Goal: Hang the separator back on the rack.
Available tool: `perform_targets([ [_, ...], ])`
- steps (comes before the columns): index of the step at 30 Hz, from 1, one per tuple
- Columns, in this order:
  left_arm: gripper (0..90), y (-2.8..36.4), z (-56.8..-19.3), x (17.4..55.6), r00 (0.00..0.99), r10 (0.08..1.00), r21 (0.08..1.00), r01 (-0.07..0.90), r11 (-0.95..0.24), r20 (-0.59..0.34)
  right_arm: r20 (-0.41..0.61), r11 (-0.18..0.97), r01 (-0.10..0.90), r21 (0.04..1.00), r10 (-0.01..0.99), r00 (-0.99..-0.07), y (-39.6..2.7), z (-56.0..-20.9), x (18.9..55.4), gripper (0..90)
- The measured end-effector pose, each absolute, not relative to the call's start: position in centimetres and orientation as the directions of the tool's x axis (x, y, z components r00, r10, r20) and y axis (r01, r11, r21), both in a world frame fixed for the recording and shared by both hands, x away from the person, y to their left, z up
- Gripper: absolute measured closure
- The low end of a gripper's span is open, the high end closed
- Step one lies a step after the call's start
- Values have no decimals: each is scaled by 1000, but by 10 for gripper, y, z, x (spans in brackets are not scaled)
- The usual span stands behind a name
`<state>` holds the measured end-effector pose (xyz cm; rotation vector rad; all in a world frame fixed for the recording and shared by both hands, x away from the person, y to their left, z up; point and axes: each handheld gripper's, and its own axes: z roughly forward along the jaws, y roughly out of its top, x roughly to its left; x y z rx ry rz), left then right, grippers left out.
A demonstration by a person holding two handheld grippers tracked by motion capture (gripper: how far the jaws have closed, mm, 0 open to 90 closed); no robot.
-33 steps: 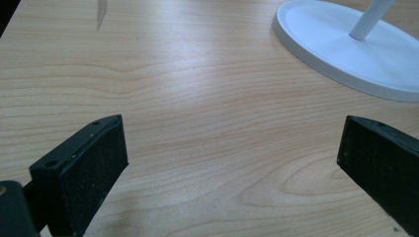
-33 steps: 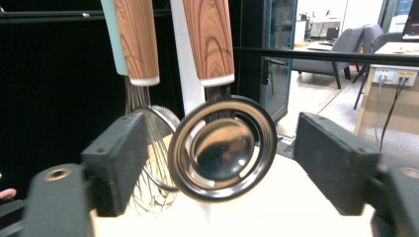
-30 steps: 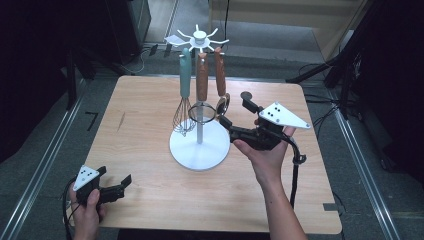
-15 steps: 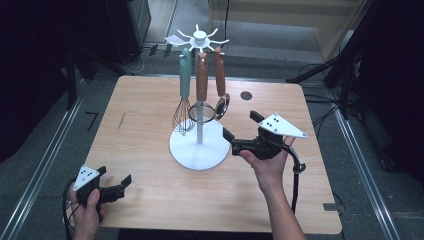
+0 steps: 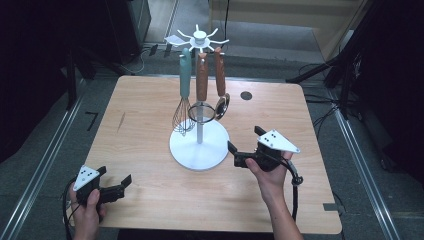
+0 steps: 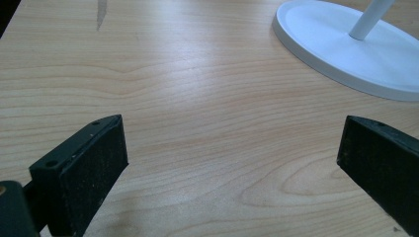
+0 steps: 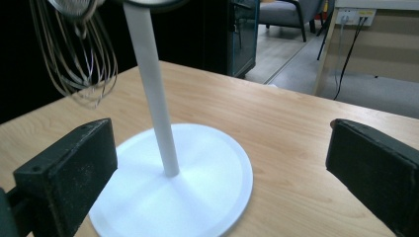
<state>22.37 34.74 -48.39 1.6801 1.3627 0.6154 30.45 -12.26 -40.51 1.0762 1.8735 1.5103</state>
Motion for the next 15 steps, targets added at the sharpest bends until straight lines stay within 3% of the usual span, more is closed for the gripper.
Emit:
perform_targets([
  [15,0,347,-484,224,281,950,852,522,-32,-137,56,119,296,948,851,-522,-135,-447,290,0],
])
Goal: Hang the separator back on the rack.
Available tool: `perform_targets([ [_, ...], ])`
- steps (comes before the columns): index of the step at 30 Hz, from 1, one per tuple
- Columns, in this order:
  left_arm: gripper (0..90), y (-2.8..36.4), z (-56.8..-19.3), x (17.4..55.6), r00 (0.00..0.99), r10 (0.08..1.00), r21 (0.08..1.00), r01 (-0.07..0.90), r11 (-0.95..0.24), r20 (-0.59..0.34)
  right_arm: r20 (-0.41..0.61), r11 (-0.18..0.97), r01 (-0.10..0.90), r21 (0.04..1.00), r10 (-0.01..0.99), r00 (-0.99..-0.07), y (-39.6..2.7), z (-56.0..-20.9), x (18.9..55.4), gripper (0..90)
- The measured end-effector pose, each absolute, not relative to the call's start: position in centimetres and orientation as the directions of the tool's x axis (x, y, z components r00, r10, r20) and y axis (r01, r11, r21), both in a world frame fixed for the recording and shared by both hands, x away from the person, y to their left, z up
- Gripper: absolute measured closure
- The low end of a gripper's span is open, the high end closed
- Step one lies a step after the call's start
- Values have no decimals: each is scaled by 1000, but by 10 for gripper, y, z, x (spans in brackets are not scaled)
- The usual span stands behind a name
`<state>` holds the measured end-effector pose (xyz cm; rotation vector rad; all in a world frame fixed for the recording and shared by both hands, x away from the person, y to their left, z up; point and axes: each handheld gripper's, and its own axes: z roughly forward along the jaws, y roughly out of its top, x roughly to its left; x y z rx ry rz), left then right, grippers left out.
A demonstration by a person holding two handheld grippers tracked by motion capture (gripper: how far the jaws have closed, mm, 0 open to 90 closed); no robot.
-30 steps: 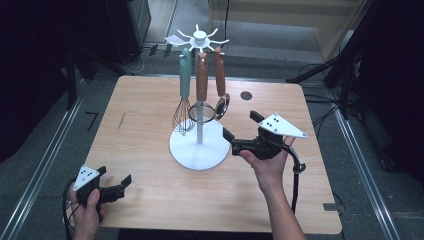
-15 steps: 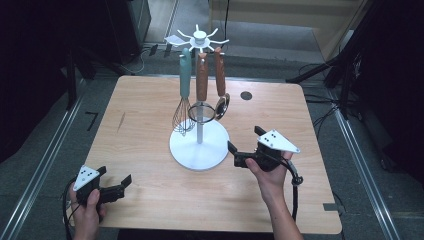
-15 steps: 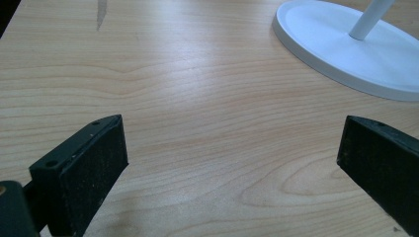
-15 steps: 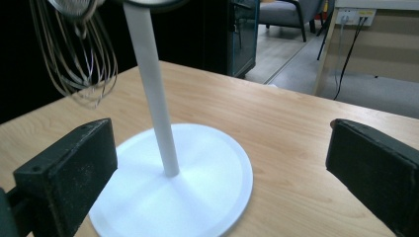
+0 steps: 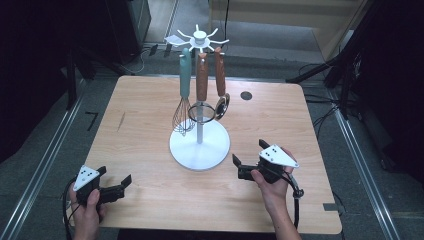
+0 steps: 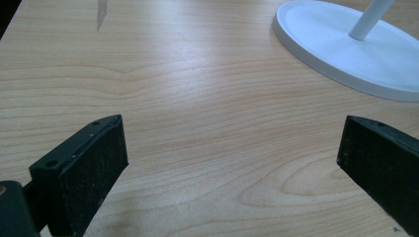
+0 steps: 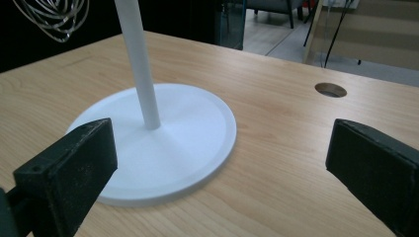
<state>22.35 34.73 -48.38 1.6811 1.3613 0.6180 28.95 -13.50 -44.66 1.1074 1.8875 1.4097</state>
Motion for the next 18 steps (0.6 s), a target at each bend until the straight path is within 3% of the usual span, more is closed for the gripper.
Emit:
perform_targets([
  [18,0,348,-484,223,280,950,856,516,-31,-134,51,122,320,939,875,-482,-153,-479,274,0],
])
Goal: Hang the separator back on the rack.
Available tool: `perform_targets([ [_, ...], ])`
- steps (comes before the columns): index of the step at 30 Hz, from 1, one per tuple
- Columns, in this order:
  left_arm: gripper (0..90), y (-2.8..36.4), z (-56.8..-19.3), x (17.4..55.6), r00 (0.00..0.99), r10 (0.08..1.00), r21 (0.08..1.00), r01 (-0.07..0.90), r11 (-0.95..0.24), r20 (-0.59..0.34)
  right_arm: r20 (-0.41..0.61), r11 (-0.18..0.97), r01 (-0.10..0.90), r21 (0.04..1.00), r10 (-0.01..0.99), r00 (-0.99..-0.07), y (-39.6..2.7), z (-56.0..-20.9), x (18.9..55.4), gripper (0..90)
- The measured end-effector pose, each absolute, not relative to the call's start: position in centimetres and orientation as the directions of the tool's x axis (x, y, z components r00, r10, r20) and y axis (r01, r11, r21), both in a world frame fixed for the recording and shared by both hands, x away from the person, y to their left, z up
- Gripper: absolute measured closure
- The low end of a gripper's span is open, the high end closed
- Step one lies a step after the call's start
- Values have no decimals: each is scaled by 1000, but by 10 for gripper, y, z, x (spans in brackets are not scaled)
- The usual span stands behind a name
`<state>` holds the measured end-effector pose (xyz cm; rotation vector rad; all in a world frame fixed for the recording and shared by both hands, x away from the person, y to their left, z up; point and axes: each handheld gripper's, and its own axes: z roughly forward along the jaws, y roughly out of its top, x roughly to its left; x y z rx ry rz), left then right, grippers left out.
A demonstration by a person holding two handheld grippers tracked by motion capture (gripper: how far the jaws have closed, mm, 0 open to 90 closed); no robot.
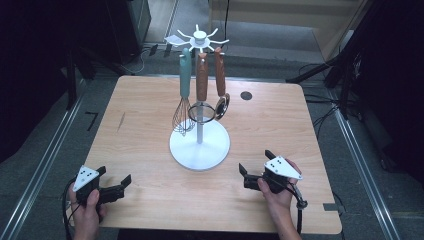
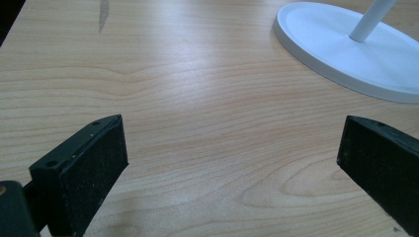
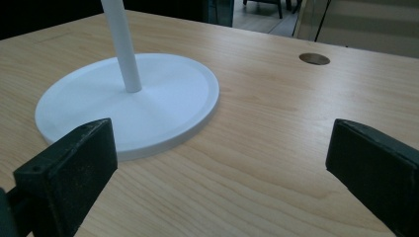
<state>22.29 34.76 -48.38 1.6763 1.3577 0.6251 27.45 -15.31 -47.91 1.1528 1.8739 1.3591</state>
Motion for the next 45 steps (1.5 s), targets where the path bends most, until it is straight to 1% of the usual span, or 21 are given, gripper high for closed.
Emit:
perform_targets([
  [11,0,348,-484,223,277,951,857,515,-25,-139,58,118,350,929,889,-454,-175,-489,266,0],
  [23,0,348,-484,223,276,951,857,514,-23,-140,65,97,372,923,914,-399,-203,-494,256,0],
  [32,0,348,-484,222,275,952,857,515,-25,-137,72,87,388,918,923,-377,-216,-497,251,0],
  [40,0,348,-484,222,276,952,857,515,-28,-135,77,71,399,914,936,-343,-235,-499,246,0],
  [45,0,347,-484,222,276,952,857,515,-28,-135,70,63,402,913,949,-306,-250,-501,242,0],
])
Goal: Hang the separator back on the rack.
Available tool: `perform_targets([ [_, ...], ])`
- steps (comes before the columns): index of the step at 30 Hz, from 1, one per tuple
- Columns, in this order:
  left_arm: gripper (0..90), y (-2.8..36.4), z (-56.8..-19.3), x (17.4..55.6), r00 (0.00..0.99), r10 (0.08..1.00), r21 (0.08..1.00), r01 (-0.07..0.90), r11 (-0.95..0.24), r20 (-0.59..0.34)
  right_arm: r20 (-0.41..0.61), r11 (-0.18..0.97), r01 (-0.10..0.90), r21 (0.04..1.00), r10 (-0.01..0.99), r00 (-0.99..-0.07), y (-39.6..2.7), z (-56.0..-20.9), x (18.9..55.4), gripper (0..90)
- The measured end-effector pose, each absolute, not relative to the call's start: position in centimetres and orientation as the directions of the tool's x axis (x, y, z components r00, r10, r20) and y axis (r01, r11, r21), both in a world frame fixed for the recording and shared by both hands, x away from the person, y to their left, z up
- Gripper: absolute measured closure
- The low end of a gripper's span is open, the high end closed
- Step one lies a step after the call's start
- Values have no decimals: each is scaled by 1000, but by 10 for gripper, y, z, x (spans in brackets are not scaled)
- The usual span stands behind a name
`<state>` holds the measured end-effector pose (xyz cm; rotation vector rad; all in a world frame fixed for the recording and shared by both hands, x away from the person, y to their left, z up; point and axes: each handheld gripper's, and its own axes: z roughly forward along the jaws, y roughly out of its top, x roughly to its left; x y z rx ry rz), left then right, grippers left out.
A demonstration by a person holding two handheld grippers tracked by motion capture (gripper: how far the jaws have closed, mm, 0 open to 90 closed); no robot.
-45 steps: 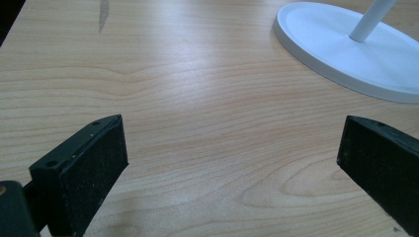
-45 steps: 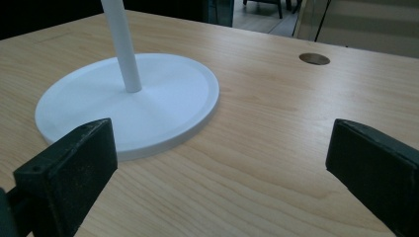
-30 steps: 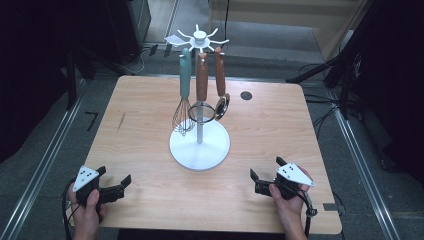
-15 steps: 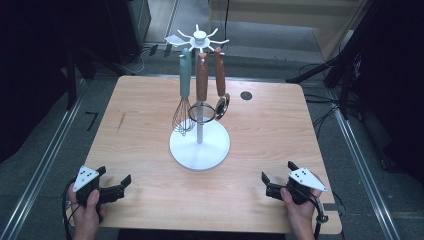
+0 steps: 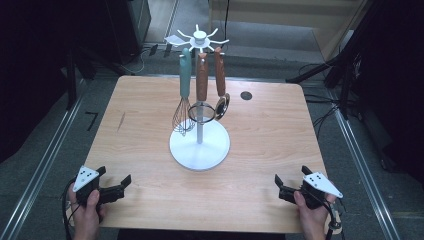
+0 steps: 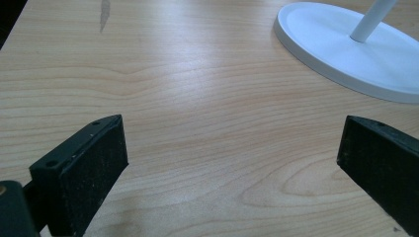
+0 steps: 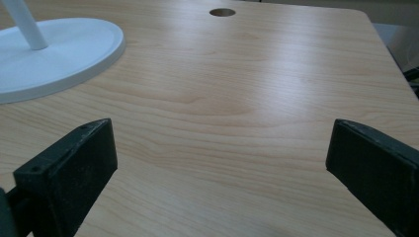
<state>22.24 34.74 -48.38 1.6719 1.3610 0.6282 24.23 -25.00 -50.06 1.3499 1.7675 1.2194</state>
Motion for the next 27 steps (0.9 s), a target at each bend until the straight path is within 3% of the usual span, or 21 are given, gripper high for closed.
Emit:
perform_targets([
  [18,0,347,-484,223,270,953,857,515,-25,-135,93,-18,410,912,982,-164,-302,-505,230,0],
  [27,0,347,-484,226,256,956,849,529,-17,-141,91,-14,419,908,982,-163,-299,-508,233,0],
])
